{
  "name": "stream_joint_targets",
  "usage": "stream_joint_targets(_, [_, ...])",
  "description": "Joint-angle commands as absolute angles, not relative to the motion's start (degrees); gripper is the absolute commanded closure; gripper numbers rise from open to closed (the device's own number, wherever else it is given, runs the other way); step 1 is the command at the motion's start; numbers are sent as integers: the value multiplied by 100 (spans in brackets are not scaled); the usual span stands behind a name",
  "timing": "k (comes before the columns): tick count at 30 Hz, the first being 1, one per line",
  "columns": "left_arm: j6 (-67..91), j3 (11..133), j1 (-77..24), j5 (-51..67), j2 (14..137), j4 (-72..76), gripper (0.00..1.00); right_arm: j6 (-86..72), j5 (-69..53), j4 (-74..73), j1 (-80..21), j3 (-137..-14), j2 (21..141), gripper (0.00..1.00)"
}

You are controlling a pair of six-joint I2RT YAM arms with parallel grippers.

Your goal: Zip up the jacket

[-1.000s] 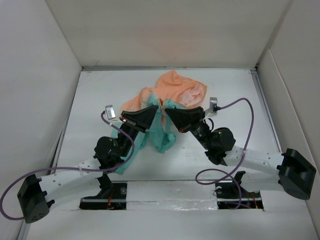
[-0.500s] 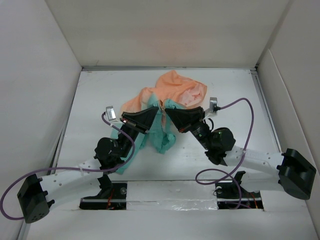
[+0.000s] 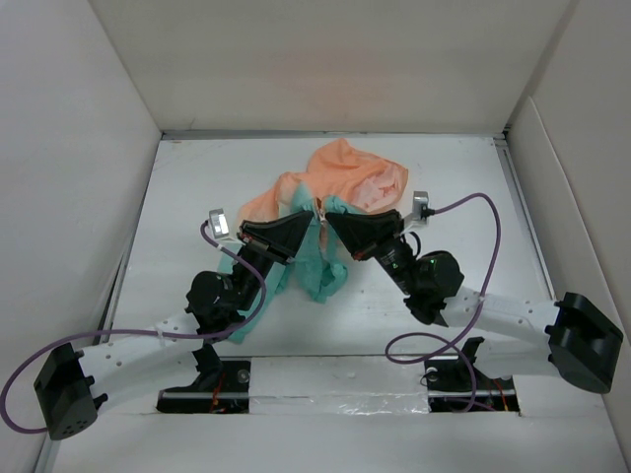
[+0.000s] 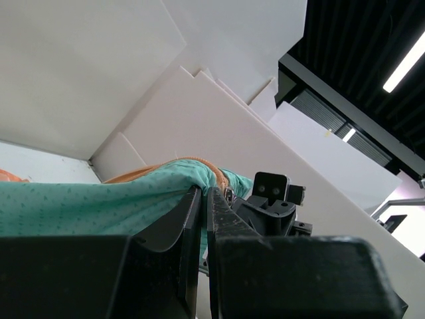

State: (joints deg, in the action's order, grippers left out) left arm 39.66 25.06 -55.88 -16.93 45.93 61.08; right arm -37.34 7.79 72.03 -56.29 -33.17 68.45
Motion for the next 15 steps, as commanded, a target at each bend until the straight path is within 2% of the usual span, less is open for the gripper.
stream_joint_targets(1, [3858,2487,-5607,-1485,4465,6443,100,-3841,923,7339,-5581,-3603,6856,100])
stream_joint_targets(15, [3885,2549,-5607,-1468,4403,5924,100,-3876,976,6416,-5581,-3770,6469,100])
